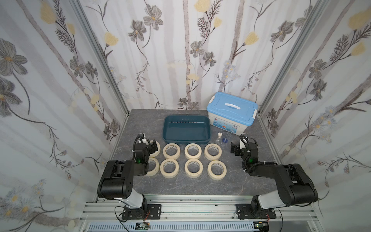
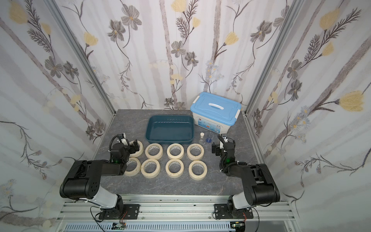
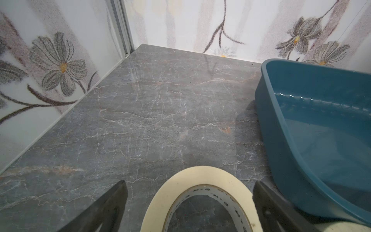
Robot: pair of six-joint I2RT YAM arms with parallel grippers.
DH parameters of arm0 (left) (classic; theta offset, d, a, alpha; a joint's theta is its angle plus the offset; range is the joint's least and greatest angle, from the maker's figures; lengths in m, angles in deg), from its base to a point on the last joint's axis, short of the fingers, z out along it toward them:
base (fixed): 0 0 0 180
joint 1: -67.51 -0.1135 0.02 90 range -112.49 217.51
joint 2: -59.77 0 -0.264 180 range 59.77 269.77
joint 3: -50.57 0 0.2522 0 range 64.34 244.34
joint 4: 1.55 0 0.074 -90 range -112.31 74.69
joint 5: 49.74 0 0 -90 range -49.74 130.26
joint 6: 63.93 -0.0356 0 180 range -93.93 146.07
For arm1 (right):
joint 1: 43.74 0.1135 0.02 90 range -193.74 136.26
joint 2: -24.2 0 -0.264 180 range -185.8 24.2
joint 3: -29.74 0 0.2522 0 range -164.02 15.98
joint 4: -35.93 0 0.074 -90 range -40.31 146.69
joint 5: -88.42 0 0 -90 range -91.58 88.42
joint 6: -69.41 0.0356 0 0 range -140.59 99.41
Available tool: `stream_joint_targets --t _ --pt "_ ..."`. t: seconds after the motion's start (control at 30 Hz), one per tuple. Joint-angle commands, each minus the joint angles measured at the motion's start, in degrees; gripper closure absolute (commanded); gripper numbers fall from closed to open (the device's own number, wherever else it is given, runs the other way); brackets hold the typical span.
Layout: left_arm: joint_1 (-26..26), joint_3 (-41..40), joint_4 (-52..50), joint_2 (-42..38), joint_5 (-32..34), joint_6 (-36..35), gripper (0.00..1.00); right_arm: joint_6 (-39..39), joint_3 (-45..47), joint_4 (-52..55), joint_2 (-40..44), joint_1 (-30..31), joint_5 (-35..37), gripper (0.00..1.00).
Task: Take out the art tape in the storage box
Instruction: Reset both arms
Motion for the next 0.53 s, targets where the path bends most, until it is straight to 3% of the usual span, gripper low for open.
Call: stream_joint_targets --t 0.0,0.5 --pt "0.0 0.4 0.3 0.1 0.9 0.1 0.0 -2.0 -1.1 0.7 -0.3 0.2 -2.5 0.0" --pt "0.2 0.6 -0.2 0.1 1.2 -0.2 0.0 -2.4 -1.4 1.4 -0.4 0.2 -3.7 0.0"
